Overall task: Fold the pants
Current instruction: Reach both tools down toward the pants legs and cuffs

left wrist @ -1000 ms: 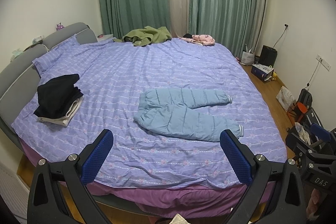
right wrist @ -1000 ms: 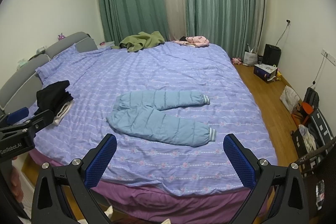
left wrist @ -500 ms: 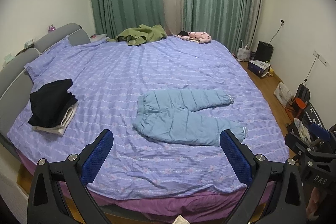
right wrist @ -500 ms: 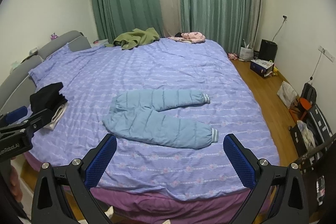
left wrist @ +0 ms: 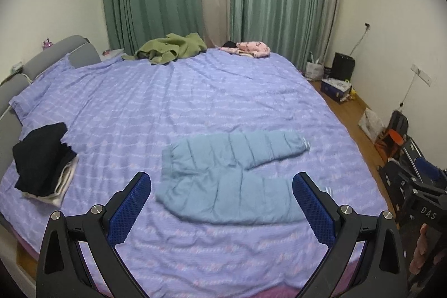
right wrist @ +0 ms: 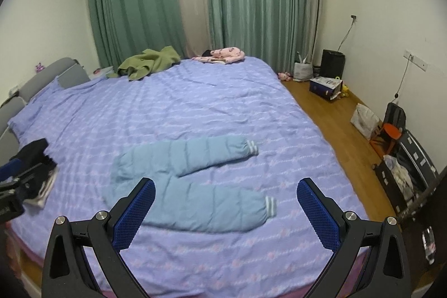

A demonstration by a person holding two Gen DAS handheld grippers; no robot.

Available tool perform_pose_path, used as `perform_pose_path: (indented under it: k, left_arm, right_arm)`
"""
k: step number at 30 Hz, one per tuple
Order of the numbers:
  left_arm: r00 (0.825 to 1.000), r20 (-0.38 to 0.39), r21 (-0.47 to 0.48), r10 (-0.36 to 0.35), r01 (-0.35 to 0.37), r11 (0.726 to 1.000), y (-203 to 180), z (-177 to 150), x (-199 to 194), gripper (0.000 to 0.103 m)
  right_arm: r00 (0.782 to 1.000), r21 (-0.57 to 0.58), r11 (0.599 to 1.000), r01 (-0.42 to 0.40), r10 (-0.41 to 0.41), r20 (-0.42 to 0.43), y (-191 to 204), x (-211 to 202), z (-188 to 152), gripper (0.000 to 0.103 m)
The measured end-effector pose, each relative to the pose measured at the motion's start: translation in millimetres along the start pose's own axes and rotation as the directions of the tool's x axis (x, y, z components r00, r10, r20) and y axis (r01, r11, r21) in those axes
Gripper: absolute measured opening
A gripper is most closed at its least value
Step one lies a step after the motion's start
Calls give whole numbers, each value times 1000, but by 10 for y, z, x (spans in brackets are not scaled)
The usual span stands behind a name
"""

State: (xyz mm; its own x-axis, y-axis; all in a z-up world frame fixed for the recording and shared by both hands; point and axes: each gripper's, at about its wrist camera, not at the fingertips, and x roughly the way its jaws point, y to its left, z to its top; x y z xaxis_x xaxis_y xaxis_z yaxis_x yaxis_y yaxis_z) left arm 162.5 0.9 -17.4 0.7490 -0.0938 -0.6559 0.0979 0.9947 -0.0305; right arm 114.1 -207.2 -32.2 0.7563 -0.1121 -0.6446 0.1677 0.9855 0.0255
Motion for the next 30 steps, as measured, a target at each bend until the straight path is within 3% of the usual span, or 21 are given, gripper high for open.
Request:
perform_pose_path:
  k: [7, 12, 18, 21, 30]
  left_arm:
    - [1000, 13, 23, -1, 0, 1000, -420, 187, 1015, 103]
    - [1000, -19, 44, -21, 22, 999, -643, 250, 1962, 103]
    - [997, -81, 86, -9, 16, 996, -890, 184, 2944, 103]
    - [993, -116, 83, -6, 15, 996, -957, 162, 3359, 103]
    - [976, -219, 60, 12, 1, 998, -1012, 87, 4142, 102]
  right_arm:
    - [997, -6, 997, -79, 79, -19, -412, 1100, 260, 103]
    - [997, -7, 998, -65, 65, -31, -617, 2105, 349, 101]
    - [990, 75, 994, -74, 82, -111, -865, 3316, 279, 86]
    - [978, 124, 990, -67, 89, -188, -970, 3882, 202, 74]
    - [927, 302, 951, -62, 167, -336, -1188, 4826, -72, 68]
